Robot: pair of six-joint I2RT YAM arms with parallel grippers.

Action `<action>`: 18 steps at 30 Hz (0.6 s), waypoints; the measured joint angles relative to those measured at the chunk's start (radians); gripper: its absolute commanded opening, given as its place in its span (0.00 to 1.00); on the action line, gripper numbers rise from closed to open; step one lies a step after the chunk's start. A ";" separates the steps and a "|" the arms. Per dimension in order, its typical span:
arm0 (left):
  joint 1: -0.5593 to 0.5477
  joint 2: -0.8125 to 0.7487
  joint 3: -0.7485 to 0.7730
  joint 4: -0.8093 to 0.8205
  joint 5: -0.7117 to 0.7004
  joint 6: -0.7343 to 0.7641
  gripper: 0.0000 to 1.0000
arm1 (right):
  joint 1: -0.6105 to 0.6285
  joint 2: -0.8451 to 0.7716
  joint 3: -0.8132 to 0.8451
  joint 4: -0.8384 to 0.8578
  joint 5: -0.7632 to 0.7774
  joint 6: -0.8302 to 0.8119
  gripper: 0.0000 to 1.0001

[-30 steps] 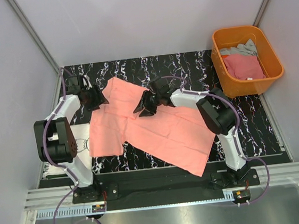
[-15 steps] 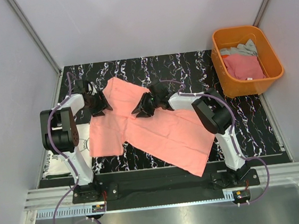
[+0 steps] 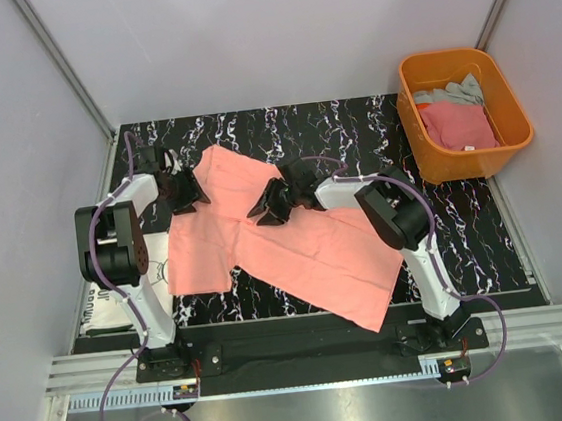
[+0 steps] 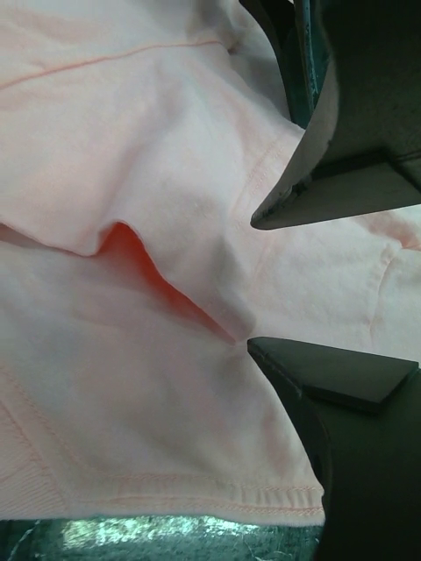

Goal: Fold and stack the t-shirts
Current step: Fold the tshirt

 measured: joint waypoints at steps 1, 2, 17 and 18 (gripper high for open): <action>0.000 0.001 0.006 0.000 0.000 0.000 0.54 | 0.000 0.003 0.000 0.006 -0.005 0.002 0.47; 0.000 0.003 0.013 0.001 0.001 -0.002 0.54 | 0.000 0.004 0.000 0.008 -0.007 0.003 0.47; 0.000 0.019 0.026 0.008 0.002 -0.009 0.60 | 0.000 0.031 0.025 0.021 -0.016 0.023 0.38; 0.000 0.019 0.026 0.008 0.002 -0.009 0.60 | 0.000 0.032 0.025 0.021 -0.016 0.024 0.37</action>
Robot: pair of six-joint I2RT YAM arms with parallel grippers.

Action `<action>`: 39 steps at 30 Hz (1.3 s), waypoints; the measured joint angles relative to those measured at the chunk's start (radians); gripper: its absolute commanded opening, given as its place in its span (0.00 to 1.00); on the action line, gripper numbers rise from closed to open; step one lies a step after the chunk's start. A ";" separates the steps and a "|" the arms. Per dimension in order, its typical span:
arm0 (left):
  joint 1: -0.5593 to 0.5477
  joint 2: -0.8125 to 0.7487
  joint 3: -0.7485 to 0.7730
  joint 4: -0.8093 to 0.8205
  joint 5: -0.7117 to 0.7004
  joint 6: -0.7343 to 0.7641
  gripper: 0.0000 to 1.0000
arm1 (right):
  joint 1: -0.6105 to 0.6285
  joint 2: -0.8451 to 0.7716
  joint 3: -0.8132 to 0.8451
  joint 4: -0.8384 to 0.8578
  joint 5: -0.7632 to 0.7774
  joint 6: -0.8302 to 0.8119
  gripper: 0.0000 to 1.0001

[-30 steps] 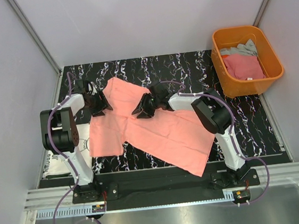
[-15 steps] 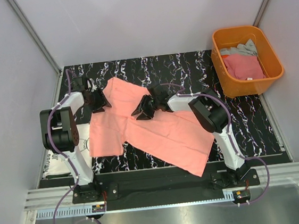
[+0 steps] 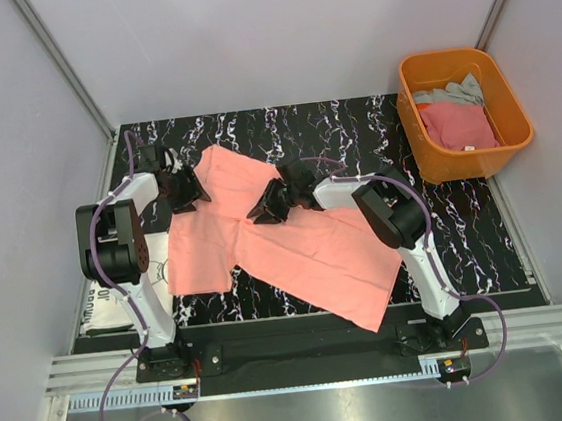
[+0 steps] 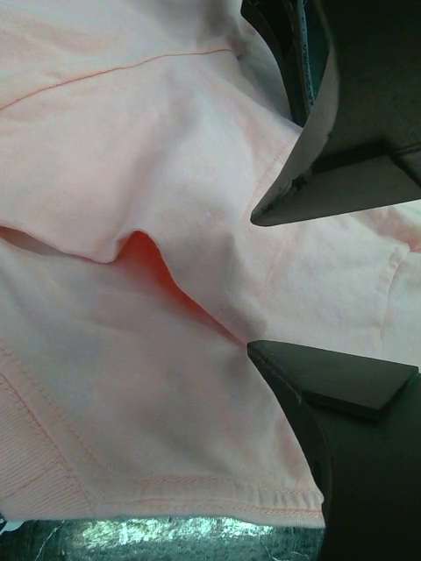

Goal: Fold and stack the t-shirts
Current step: Fold the tshirt

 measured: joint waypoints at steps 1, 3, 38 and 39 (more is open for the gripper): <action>0.000 0.000 0.000 0.000 0.000 0.000 0.59 | 0.000 0.000 0.000 0.000 0.000 0.001 0.36; 0.000 0.000 0.000 0.000 0.000 0.000 0.56 | 0.000 0.002 0.000 0.000 0.000 0.003 0.34; 0.000 0.009 -0.002 -0.018 -0.051 -0.005 0.08 | 0.000 0.002 0.001 -0.001 -0.006 0.012 0.00; 0.000 -0.002 -0.006 -0.021 -0.054 -0.004 0.08 | 0.000 0.002 0.001 -0.001 -0.007 0.012 0.00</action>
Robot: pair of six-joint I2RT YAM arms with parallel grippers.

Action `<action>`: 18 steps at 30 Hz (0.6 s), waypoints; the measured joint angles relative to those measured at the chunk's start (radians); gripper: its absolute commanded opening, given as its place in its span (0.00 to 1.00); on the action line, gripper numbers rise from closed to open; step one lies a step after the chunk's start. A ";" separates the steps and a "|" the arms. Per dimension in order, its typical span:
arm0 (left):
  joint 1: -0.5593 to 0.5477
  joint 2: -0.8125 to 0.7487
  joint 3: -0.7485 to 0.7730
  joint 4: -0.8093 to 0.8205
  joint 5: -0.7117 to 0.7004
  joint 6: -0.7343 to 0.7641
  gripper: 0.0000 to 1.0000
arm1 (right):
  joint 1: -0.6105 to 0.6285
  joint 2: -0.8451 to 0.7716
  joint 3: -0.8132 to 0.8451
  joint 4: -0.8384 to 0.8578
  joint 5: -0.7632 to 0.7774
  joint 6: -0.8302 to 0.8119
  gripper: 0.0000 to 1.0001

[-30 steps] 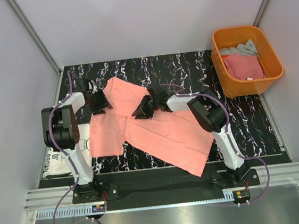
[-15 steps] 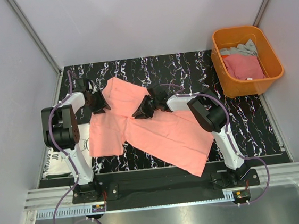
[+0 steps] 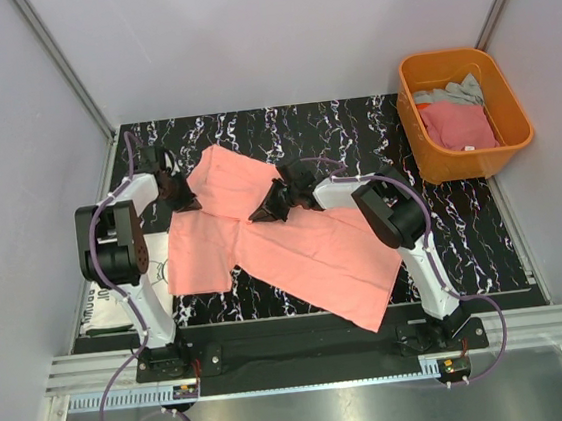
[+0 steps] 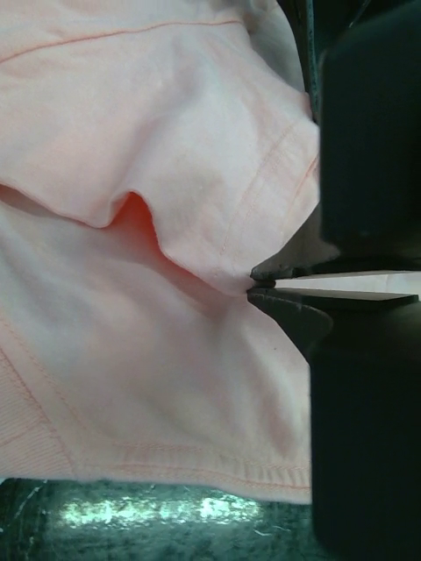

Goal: Fold and stack the t-shirts
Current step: Fold the tshirt

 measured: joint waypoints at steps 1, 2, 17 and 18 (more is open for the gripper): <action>0.000 -0.012 -0.007 0.000 -0.002 0.000 0.06 | 0.000 0.000 0.000 0.000 0.000 -0.001 0.00; 0.000 -0.023 -0.014 -0.004 -0.005 0.000 0.04 | 0.000 0.000 -0.002 0.000 -0.001 -0.001 0.00; 0.000 -0.090 -0.094 -0.025 -0.041 -0.020 0.14 | -0.001 -0.004 -0.017 -0.011 -0.037 -0.016 0.10; 0.000 -0.090 -0.094 -0.026 -0.042 -0.022 0.15 | -0.001 -0.005 -0.017 -0.017 -0.038 -0.021 0.14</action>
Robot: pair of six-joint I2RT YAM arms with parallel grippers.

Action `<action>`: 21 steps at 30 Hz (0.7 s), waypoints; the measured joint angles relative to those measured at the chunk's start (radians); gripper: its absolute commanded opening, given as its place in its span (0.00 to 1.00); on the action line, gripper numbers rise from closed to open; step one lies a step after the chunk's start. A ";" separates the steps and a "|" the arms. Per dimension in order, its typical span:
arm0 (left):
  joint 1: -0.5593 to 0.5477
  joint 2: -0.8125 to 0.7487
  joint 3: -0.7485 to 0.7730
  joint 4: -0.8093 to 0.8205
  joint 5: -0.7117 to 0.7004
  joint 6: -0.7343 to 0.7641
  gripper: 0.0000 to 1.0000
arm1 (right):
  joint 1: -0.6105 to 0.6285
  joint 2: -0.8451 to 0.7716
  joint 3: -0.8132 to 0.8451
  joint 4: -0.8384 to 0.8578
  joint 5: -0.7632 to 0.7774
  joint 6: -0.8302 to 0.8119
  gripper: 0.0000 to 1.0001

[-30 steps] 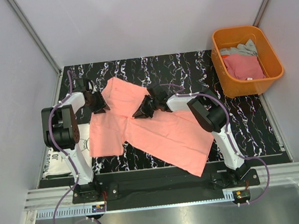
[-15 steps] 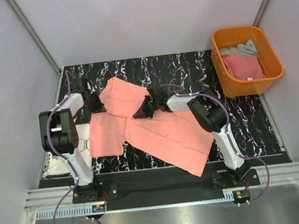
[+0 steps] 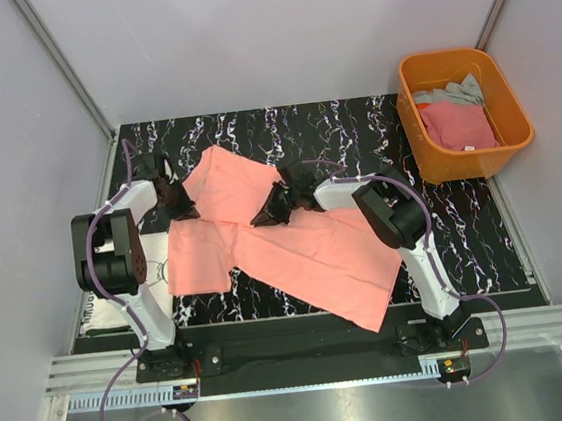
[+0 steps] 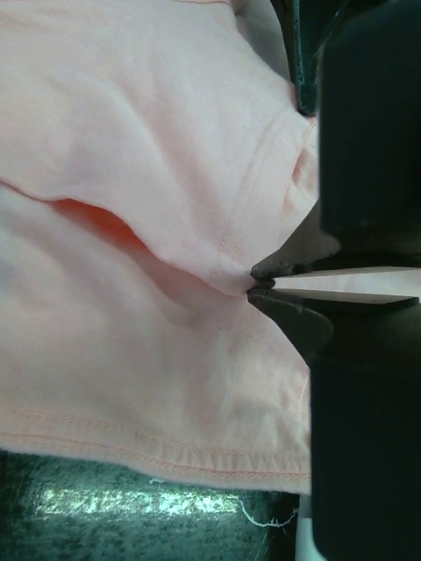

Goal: Fold and stack the t-shirts
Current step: Fold the tshirt

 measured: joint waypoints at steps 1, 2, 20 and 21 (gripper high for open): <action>0.000 0.000 0.000 0.000 -0.002 -0.004 0.20 | -0.001 -0.003 0.000 -0.008 -0.003 -0.006 0.19; 0.000 0.000 0.000 -0.001 -0.005 -0.004 0.24 | -0.001 -0.005 0.000 -0.016 -0.008 -0.013 0.24; -0.140 -0.020 0.060 0.119 0.009 -0.193 0.37 | -0.118 -0.497 -0.107 -0.650 0.329 -0.494 0.61; -0.161 0.005 0.068 0.138 0.012 -0.216 0.37 | -0.153 -0.515 -0.133 -0.673 0.357 -0.509 0.53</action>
